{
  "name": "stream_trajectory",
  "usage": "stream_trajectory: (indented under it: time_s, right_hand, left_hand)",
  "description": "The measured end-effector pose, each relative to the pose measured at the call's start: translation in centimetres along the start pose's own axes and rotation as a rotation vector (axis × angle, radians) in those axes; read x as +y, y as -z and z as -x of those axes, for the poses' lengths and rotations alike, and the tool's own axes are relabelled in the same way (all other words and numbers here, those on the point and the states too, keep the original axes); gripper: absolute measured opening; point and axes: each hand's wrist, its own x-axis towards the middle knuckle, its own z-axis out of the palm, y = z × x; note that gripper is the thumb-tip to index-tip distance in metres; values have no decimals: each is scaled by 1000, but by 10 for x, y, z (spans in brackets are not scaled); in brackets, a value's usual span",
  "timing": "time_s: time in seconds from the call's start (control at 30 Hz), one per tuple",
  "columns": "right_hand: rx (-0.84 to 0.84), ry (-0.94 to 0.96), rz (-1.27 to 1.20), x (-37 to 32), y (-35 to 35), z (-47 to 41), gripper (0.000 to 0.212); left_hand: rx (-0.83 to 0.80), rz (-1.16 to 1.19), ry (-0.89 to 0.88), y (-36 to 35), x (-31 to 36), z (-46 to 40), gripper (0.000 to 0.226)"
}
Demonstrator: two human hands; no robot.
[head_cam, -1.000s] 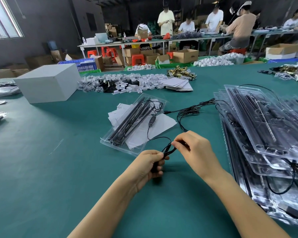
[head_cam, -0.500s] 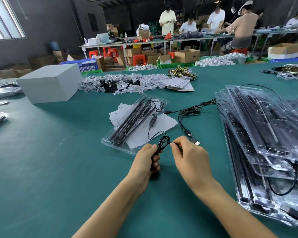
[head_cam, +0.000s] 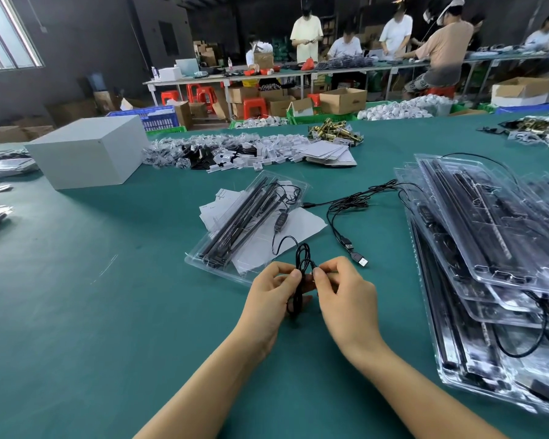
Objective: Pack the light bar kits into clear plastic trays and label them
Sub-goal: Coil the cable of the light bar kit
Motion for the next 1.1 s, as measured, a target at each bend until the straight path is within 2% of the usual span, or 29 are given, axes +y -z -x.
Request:
stream_trajectory:
  time_s: [0.37, 0.6, 0.73, 0.8, 0.87, 0.93, 1.1]
  right_hand:
    - [-86, -222, -192, 1, -6, 2, 9]
    - [-214, -513, -555, -4, -5, 0, 16]
    - [-237, -496, -521, -1, 2, -7, 13]
    - [-242, -459, -431, 1, 4, -11, 19]
    - [-251, -413, -321, 4, 5, -15, 28]
    - [-247, -416, -322, 5, 6, -19, 30]
    - [-213, -591, -568, 4, 19, -36, 25]
  left_hand:
    - [59, -18, -13, -4, -6, 3, 8]
    - [166, -326, -215, -4, -11, 5, 10]
    - [114, -421, -264, -5, -13, 5, 18]
    - [86, -581, -340, -5, -15, 5, 27]
    - [46, -768, -426, -5, -16, 3, 24]
    - [30, -874, -480, -4, -16, 0, 22]
    - [361, -985, -701, 6, -3, -16, 28]
